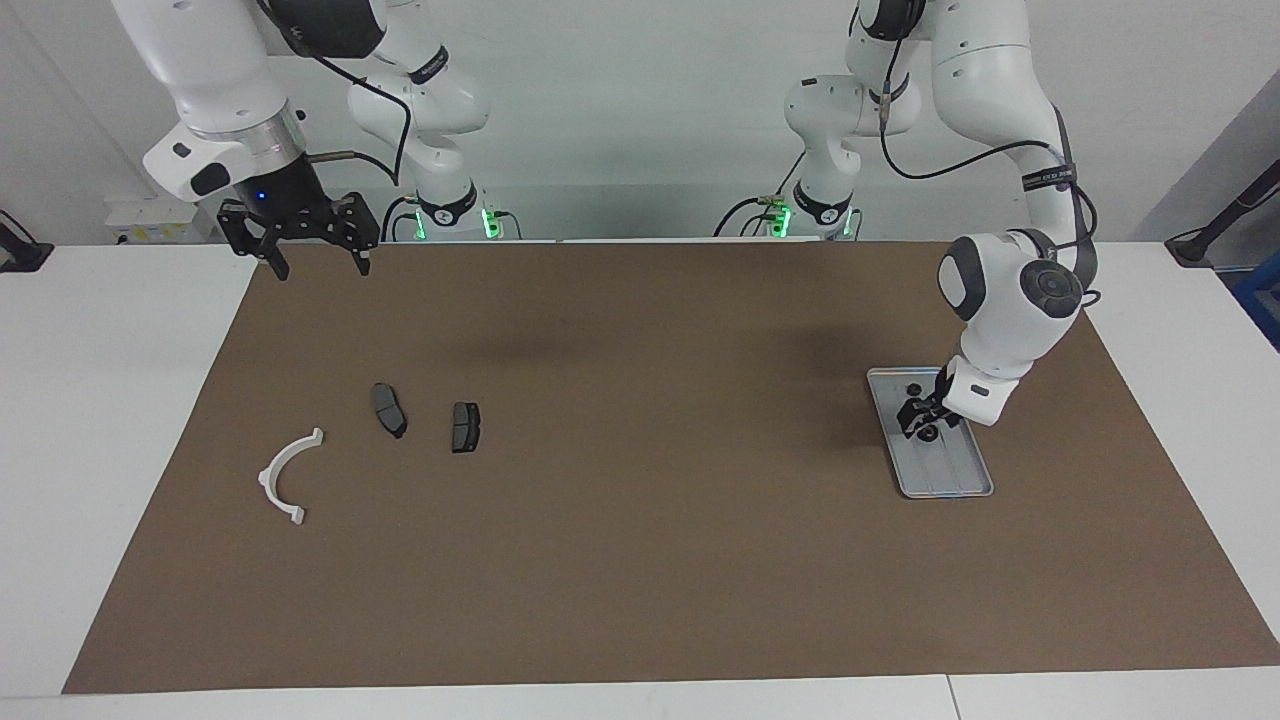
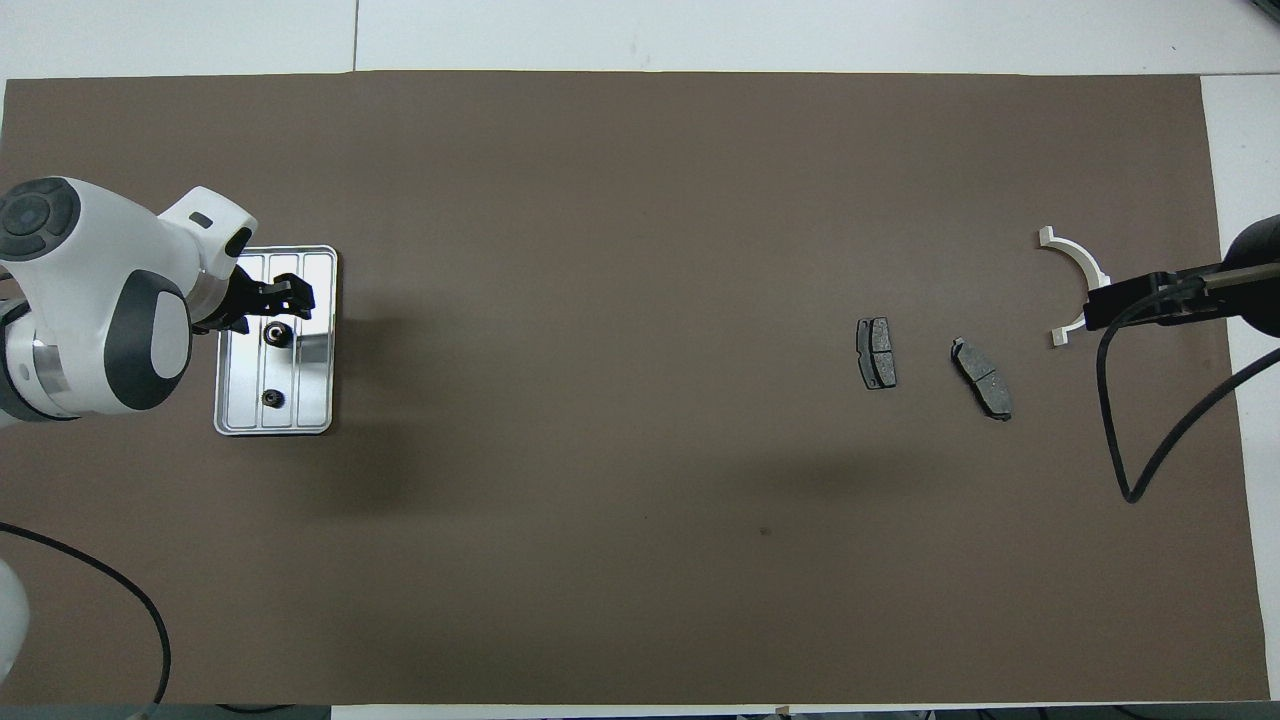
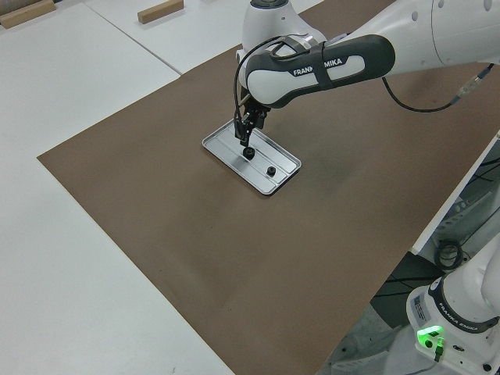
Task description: Place bearing gear from tray to pile
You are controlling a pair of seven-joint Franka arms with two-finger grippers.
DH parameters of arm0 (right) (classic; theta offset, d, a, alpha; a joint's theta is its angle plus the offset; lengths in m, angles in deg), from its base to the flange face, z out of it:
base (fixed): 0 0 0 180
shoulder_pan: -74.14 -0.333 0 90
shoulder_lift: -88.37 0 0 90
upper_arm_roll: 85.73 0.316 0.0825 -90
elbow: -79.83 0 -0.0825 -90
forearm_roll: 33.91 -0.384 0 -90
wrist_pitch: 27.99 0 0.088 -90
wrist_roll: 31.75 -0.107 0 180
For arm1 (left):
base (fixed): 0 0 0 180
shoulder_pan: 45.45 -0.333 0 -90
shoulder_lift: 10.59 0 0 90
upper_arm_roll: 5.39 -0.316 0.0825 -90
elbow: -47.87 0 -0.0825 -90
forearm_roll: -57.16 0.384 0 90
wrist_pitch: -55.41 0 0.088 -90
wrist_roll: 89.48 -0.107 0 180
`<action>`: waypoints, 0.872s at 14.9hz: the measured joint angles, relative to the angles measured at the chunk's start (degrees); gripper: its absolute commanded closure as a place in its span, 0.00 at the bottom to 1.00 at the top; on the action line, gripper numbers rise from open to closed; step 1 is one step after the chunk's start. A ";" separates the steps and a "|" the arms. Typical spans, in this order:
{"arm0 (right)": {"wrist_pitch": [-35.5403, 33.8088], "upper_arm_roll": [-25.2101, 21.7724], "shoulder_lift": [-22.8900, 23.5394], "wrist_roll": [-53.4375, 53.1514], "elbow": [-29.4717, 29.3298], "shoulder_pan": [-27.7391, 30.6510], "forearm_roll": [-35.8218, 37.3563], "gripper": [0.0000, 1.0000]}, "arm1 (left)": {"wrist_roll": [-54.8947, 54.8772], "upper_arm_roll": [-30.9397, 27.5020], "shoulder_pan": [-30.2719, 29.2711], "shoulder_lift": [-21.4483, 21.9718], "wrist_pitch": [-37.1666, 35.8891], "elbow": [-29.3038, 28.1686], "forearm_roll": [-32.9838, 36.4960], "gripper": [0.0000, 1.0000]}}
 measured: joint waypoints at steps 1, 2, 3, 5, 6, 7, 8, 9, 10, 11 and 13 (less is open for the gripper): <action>0.00 0.00 -0.01 0.00 0.00 0.00 0.00 0.00 | -0.56 -0.10 -0.15 -0.02 0.02 -0.27 0.00 0.25; 0.00 0.00 -0.01 0.00 0.00 0.00 0.00 0.00 | -1.15 -0.22 -0.24 -0.02 0.05 -0.44 0.00 0.25; 0.00 0.00 -0.01 0.00 0.00 0.00 0.00 0.00 | -1.59 -0.32 -0.25 -0.02 0.11 -0.63 0.00 0.26; 0.00 0.01 -0.01 0.00 0.00 0.00 0.00 0.00 | -1.94 -0.35 -0.25 -0.02 1.45 -1.60 0.00 0.29; 0.00 0.01 -0.02 0.00 0.00 -0.01 0.00 0.00 | -1.98 -0.35 -0.25 -0.03 2.60 -2.56 0.00 0.31; 0.00 0.03 -0.02 0.00 0.00 -0.02 0.00 0.00 | -2.02 -0.35 -0.25 -0.03 3.52 -3.55 0.00 0.31; 0.00 0.09 -0.03 0.00 0.00 -0.07 0.00 0.00 | -2.04 -0.35 -0.25 -0.04 3.95 -4.27 0.00 0.31; 0.00 0.13 -0.04 0.00 0.00 -0.15 0.00 0.00 | -2.05 -0.37 -0.25 -0.03 4.30 -4.68 0.00 0.31; 0.00 0.18 -0.07 0.00 0.00 -0.20 0.00 0.00 | -2.05 -0.41 -0.26 -0.03 4.48 -4.81 0.00 0.31; 0.00 0.21 -0.11 0.00 0.00 -0.22 0.00 0.00 | -2.06 -0.44 -0.26 -0.03 4.53 -4.82 0.00 0.31; 0.00 0.22 -0.22 0.00 0.00 -0.22 0.00 0.00 | -2.09 -0.46 -0.27 -0.03 4.56 -4.82 0.00 0.43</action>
